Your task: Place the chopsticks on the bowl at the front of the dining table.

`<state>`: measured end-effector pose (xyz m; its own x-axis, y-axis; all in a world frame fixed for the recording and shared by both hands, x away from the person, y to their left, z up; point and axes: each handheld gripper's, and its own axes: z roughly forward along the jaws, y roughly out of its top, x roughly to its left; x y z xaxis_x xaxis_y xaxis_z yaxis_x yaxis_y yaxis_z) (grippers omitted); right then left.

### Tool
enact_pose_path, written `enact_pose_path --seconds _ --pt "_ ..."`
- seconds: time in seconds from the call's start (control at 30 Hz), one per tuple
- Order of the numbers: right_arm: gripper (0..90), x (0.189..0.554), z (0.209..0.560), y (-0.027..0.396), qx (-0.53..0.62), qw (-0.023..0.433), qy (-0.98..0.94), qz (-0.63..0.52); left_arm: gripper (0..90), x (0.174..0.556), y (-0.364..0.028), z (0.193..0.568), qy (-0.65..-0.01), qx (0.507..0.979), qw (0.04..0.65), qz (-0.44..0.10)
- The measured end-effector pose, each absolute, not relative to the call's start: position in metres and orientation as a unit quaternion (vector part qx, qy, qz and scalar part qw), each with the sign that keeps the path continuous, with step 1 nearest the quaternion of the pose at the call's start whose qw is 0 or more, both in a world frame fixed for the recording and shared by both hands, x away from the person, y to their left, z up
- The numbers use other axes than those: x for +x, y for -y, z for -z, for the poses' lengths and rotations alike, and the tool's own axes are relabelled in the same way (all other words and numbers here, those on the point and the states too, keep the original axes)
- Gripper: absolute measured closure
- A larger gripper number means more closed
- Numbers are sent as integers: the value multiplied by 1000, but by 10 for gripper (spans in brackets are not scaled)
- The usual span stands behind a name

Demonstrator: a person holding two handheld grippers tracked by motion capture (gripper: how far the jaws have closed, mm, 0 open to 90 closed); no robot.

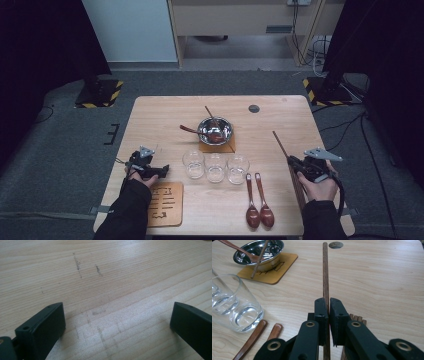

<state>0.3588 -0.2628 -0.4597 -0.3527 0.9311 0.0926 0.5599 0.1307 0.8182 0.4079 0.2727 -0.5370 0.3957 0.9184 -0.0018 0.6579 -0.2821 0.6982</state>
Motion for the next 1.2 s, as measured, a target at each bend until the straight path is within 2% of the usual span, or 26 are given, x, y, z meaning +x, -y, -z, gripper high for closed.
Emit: enact_pose_path --seconds 1.2 --pt "848 380 411 254 502 268 -688 -452 0 408 -273 537 -509 774 315 -206"
